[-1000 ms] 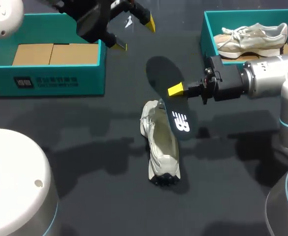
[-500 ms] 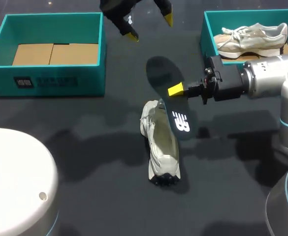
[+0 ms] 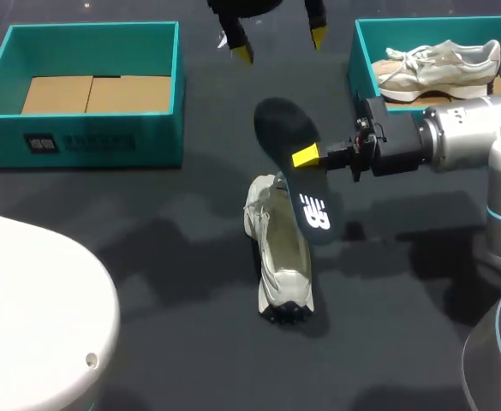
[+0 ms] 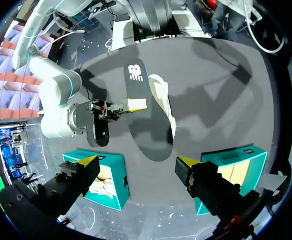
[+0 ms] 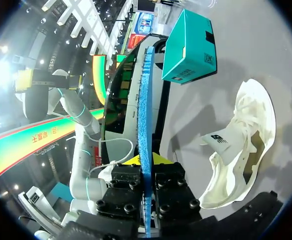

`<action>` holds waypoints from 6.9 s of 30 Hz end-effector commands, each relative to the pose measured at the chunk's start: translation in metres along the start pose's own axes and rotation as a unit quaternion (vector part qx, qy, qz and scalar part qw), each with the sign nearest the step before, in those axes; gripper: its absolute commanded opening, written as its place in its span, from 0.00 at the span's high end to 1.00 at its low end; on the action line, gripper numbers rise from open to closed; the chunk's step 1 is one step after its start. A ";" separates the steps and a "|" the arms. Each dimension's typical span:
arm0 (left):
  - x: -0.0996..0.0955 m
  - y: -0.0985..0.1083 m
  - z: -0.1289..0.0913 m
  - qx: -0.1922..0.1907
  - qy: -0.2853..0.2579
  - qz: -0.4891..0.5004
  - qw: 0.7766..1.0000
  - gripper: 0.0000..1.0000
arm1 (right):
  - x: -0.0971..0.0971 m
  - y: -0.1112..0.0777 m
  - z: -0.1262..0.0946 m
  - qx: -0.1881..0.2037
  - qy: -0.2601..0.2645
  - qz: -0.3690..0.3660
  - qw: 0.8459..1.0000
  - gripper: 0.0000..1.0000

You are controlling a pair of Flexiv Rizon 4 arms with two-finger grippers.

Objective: Take the shoe out of the shoebox, open the shoe tongue, remove and reinsert the insole, then place the shoe into the shoebox

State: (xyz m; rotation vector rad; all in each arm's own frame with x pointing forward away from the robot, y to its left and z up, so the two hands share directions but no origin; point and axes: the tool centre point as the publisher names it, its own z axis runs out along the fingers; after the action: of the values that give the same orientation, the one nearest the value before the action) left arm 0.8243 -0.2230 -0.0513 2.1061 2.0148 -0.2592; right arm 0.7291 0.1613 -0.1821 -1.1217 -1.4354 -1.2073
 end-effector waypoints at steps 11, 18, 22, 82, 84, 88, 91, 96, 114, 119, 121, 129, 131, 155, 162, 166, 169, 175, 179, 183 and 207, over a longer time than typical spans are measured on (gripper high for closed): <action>-0.016 -0.007 0.006 0.000 0.149 -0.018 0.989 0.00 | 0.000 -0.001 0.001 -0.001 -0.001 0.001 1.000 1.00; -0.019 -0.010 0.009 0.000 0.151 -0.022 0.988 0.00 | 0.000 -0.001 0.001 -0.001 -0.001 0.001 1.000 1.00; -0.019 -0.010 0.009 0.000 0.149 -0.027 0.989 0.00 | 0.000 -0.001 0.001 -0.001 -0.001 0.001 1.000 1.00; 0.056 -0.046 0.008 -0.044 -0.279 -0.067 0.957 0.00 | 0.000 -0.001 0.001 -0.001 -0.001 0.001 1.000 1.00; 0.059 -0.047 0.010 -0.051 -0.293 -0.067 0.952 0.00 | 0.000 -0.001 0.001 -0.001 -0.001 0.001 1.000 1.00; 0.070 -0.047 0.010 -0.065 -0.332 -0.068 0.939 0.00 | 0.000 -0.001 0.001 -0.001 -0.001 0.001 1.000 1.00; 0.078 -0.046 0.010 -0.072 -0.354 -0.070 0.930 0.00 | 0.000 -0.001 0.001 -0.001 -0.001 0.001 1.000 1.00; 0.092 -0.048 0.016 -0.082 -0.401 -0.071 0.909 0.00 | 0.000 -0.001 0.001 -0.001 -0.001 0.001 1.000 1.00; 0.102 -0.052 0.022 -0.086 -0.436 -0.062 0.894 0.00 | 0.000 -0.001 0.001 -0.001 -0.001 0.001 1.000 1.00; 0.104 -0.056 0.044 -0.080 -0.476 -0.079 0.872 0.00 | 0.000 -0.001 0.001 -0.001 -0.001 0.001 1.000 1.00; 0.105 -0.056 0.051 -0.082 -0.486 -0.079 0.867 0.00 | 0.000 -0.001 0.001 -0.001 -0.001 0.001 1.000 1.00; 0.104 -0.061 0.055 -0.086 -0.535 -0.066 0.838 0.00 | 0.000 -0.001 0.001 -0.001 -0.001 0.001 1.000 1.00; 0.104 -0.061 0.055 -0.086 -0.535 -0.066 0.838 0.00 | 0.000 -0.001 0.001 -0.001 -0.001 0.001 1.000 1.00; 0.082 -0.061 0.097 -0.102 -0.578 -0.089 0.805 0.00 | 0.006 0.000 0.010 -0.027 0.020 0.015 0.999 1.00; 0.069 -0.062 0.105 -0.103 -0.588 -0.095 0.797 0.00 | 0.006 -0.002 0.016 -0.037 0.026 0.018 0.999 1.00; 0.062 -0.062 0.109 -0.104 -0.587 -0.103 0.796 0.08 | 0.007 -0.002 0.019 -0.035 0.026 0.016 0.999 1.00; 0.058 -0.063 0.111 -0.103 -0.588 -0.105 0.795 0.27 | 0.006 -0.002 0.020 -0.033 0.024 0.016 0.999 1.00; 0.050 -0.065 0.114 -0.099 -0.589 -0.105 0.795 0.52 | 0.006 -0.002 0.020 -0.030 0.025 0.015 0.999 1.00; 0.046 -0.066 0.117 -0.099 -0.589 -0.103 0.795 0.56 | 0.006 -0.004 0.021 -0.028 0.027 0.015 0.999 1.00; 0.042 -0.067 0.118 -0.100 -0.590 -0.102 0.795 0.60 | 0.006 -0.005 0.023 -0.025 0.028 0.017 0.999 1.00; 0.031 -0.063 0.125 -0.120 -0.588 -0.099 0.794 0.80 | 0.008 -0.010 0.024 -0.019 0.036 0.025 0.999 1.00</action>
State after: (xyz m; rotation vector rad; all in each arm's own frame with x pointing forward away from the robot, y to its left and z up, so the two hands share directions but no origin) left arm 0.7641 -0.2210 -0.1811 1.0259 1.3185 -0.9907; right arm 0.7170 0.1851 -0.1772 -1.1199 -1.3282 -1.2345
